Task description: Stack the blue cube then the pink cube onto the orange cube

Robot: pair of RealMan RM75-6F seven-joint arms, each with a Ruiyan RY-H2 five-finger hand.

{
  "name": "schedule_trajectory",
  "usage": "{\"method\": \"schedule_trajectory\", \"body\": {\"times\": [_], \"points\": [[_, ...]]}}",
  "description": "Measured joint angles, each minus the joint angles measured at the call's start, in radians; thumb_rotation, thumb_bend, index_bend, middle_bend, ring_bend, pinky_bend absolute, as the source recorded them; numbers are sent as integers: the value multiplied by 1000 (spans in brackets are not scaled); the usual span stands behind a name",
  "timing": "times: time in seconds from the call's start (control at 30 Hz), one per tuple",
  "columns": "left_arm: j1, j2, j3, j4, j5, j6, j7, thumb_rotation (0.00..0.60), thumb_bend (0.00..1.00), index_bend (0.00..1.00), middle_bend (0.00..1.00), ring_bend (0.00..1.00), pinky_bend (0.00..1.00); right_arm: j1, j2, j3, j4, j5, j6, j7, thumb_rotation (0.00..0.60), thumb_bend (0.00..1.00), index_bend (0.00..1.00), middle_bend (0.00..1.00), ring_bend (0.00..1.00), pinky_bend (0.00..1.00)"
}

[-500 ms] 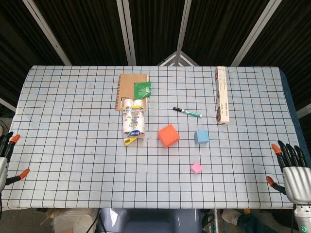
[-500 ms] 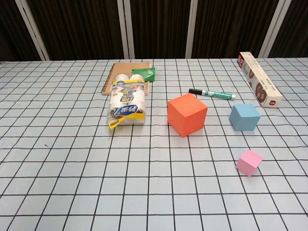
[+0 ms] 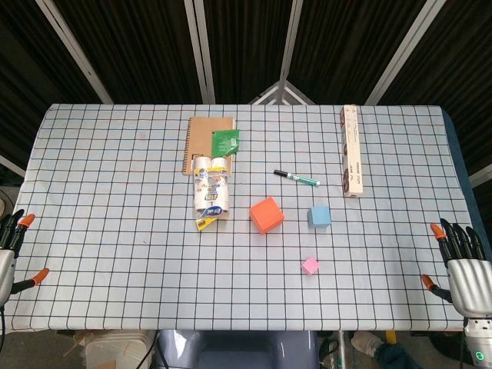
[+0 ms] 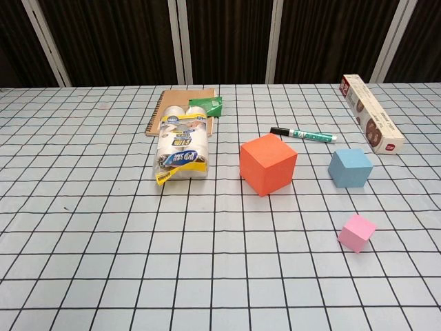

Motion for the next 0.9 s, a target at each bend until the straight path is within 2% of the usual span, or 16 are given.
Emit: {"method": "schedule_trajectory", "body": {"times": [0.37, 0.7, 0.9], "points": [[15, 0, 6, -1, 17, 29, -5, 600, 114, 27, 0, 0, 0, -4, -5, -1, 11, -17, 22, 20, 600, 259, 0, 0, 0, 0], [9, -3, 2, -2, 9, 18, 7, 600, 114, 27, 0, 0, 0, 8, 14, -36, -20, -71, -9, 69, 600, 259, 0, 0, 0, 0], [10, -5, -6, -2, -11, 16, 16, 600, 114, 27, 0, 0, 0, 56, 10, -37, -27, -123, -48, -7, 600, 259, 0, 0, 0, 0]]}}
